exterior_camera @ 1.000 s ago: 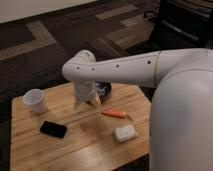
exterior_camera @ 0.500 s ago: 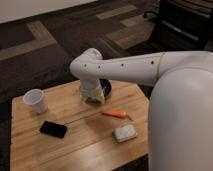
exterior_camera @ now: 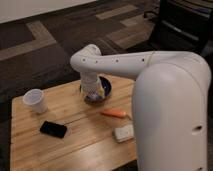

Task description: Drag the ceramic bowl in a circle

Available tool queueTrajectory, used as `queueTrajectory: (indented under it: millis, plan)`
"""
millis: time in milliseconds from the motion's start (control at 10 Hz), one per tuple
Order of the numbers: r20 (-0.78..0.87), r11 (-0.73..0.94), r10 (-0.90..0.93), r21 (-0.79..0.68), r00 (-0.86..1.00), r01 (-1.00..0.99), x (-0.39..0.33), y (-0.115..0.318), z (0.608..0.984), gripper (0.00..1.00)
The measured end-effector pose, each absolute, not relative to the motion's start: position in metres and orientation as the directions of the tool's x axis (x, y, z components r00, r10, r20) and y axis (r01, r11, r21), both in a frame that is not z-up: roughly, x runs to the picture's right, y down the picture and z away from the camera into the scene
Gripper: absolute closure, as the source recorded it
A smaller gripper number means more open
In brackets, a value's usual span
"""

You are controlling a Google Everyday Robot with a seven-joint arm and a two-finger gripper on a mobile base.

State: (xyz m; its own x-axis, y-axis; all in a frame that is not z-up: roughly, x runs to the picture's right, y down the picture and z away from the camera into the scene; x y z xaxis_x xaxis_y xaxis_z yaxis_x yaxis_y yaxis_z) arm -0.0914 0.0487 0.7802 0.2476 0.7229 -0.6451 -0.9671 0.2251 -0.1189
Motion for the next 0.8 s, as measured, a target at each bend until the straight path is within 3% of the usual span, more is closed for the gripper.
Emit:
queueTrajectory:
  millis: [800]
  plan:
    - [-0.635, 0.348, 0.650, -0.239, 0.417, -0.906, -0.157, 0.023, 0.815, 0.35]
